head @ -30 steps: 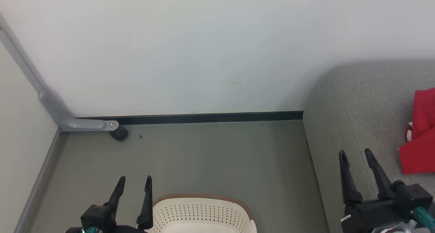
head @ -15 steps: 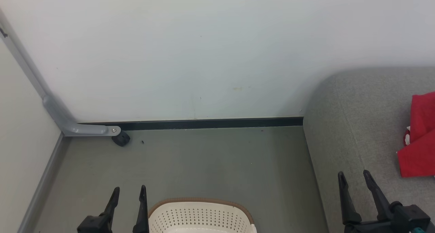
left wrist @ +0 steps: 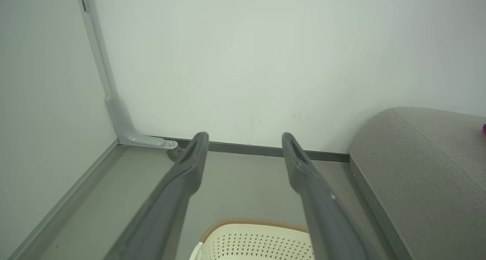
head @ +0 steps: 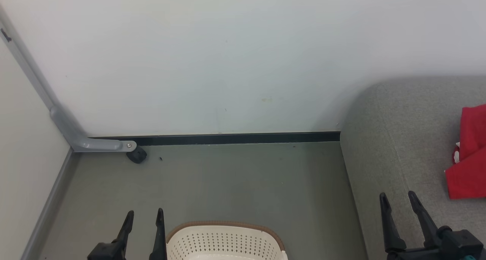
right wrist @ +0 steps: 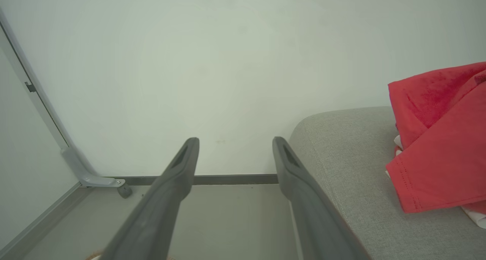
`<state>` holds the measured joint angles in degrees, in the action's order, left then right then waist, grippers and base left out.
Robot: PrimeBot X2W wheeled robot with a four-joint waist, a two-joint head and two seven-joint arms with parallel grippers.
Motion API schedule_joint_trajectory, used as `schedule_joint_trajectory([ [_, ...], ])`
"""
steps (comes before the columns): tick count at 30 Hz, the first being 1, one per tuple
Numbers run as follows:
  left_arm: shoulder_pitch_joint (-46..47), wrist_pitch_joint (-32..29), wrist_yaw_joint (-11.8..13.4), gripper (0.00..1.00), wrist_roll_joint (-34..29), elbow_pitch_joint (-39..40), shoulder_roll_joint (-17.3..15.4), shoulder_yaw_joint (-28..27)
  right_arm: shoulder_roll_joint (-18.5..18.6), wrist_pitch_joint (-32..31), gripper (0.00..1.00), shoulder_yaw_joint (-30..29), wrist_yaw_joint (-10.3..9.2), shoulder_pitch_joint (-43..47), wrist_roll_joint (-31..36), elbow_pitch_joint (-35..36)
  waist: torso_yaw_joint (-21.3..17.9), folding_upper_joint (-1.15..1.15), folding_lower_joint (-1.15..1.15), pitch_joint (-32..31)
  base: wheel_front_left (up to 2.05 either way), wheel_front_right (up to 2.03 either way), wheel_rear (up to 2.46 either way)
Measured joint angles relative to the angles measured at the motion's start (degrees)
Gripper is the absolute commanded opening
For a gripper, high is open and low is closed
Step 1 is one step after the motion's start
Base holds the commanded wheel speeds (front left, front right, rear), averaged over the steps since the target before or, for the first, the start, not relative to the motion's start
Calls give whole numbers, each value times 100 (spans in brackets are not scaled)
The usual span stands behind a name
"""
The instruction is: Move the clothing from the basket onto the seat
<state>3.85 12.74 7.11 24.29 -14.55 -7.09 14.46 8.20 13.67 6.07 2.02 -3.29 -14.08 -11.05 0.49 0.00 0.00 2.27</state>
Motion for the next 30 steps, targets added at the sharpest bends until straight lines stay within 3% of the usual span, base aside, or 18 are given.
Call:
schedule_joint_trajectory([
  [30, -76, -2, 0, 100, -129, -55, 172, -155, 93, -174, 100, -25, -85, 144, 29, 233, 54, 0, 0, 16, 0, 0, 0],
])
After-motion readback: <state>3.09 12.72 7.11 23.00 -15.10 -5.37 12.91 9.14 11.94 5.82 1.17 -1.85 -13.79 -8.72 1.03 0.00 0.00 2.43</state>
